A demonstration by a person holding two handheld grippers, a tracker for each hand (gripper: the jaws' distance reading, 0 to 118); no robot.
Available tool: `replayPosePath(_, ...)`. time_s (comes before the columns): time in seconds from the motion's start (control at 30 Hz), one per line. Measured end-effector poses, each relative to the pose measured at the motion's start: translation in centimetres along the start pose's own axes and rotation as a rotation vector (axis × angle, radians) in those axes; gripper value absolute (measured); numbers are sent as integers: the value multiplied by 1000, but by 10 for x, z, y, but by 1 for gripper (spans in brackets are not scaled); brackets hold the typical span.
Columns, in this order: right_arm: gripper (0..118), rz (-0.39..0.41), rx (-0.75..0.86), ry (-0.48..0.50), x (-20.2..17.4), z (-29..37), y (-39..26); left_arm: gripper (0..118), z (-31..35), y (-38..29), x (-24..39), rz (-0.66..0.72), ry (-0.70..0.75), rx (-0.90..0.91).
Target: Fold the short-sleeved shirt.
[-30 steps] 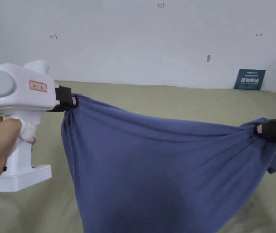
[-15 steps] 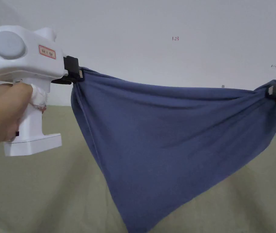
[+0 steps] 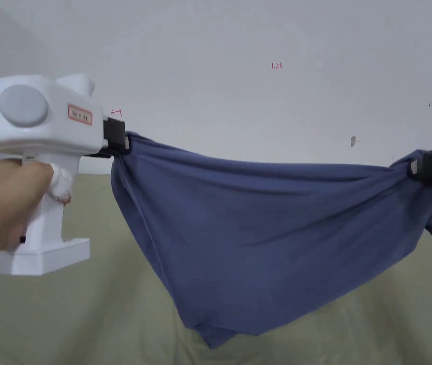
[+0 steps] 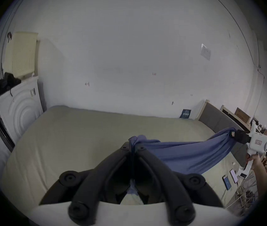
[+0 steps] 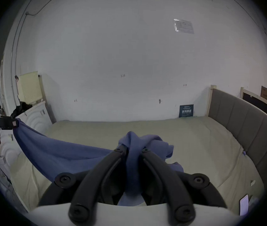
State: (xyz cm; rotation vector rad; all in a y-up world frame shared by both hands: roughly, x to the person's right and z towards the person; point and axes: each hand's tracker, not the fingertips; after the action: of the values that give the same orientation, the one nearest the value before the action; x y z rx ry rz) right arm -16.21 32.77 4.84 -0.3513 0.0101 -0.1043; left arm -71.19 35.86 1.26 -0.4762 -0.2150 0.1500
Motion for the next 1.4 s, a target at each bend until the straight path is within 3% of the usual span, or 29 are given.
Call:
replayPosePath(0.1,12,22,-47,10,4,8,-36,2,18,-46,3,26,-15,-43)
replayPosePath(0.27,12,-26,-138,10,16,43,-105,2,36,-133,-6,94,-28,-143)
replayPosePath(0.4,12,10,-213,9,21,74,-161,2,59,-206,-1,87,-30,-226)
replayPosePath(0.6,12,-35,-394,0,37,112,-246,2,87,-294,-5,122,-18,-394)
replayPosePath(0.83,12,-87,-506,15,36,150,-300,2,108,-367,-27,244,26,-532)
replayPosePath(0.97,12,-109,-518,0,37,164,-314,3,118,-389,-36,286,19,-522)
replayPosePath(1.0,12,-115,-512,-2,38,167,-315,9,121,-390,-37,296,17,-499)
replayPosePath(1.03,19,-119,-504,2,38,168,-313,26,123,-391,-34,298,24,-489)
replayPosePath(1.07,35,-124,-502,-1,37,169,-310,51,125,-388,-34,293,33,-486)
replayPosePath(1.1,69,-134,-504,-16,38,173,-305,88,128,-383,-33,289,36,-485)
replayPosePath(1.13,90,-150,-502,-5,39,178,-301,109,133,-378,-29,283,45,-481)
replayPosePath(1.17,98,-170,-462,15,40,185,-295,114,139,-372,-26,277,38,-452)
replayPosePath(1.23,97,-162,-370,42,36,197,-278,113,153,-349,-21,245,0,-347)
replayPosePath(1.33,95,-103,-263,-2,30,208,-253,110,171,-316,0,117,29,-211)
replayPosePath(1.37,87,-86,-239,-5,27,211,-246,105,174,-308,5,75,39,-179)
replayPosePath(1.4,61,-63,-218,-26,23,213,-238,87,178,-298,12,34,58,-151)
